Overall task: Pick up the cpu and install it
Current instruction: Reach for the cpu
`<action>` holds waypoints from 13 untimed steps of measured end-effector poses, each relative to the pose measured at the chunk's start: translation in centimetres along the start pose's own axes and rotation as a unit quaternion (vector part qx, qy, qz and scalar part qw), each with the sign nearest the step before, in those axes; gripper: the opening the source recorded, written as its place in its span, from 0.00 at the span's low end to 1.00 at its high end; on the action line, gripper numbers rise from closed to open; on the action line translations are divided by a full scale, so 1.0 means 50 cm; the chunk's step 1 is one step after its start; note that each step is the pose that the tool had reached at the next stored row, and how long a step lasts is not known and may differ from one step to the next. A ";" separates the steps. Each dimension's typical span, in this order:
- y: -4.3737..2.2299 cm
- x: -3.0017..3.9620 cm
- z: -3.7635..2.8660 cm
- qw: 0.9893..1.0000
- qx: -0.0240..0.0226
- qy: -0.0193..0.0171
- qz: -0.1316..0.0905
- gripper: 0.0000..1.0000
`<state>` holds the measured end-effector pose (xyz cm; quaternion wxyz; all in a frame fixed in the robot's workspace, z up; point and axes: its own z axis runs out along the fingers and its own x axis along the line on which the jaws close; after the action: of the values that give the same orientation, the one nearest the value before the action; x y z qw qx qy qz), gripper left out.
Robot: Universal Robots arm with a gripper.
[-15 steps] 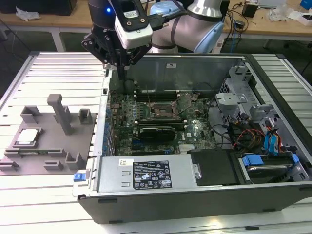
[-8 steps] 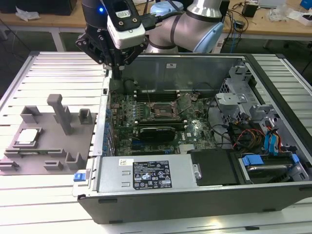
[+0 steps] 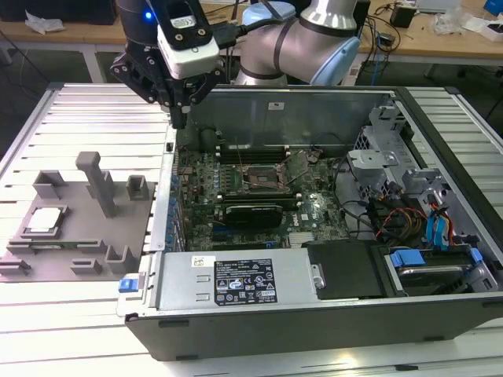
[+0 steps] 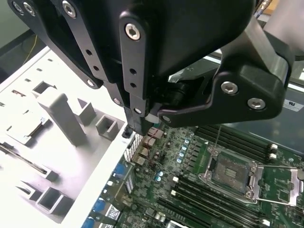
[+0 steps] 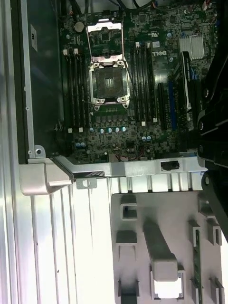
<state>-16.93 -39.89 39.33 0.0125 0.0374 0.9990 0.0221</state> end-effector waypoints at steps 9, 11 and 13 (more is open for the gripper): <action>-0.003 0.035 -0.001 1.000 0.000 0.000 0.000 0.11; -0.003 0.043 -0.001 1.000 0.000 0.000 0.000 0.11; -0.004 0.051 -0.001 1.000 0.000 0.000 0.000 0.11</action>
<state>-19.51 -39.88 39.33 0.0127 0.0375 0.9990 0.0221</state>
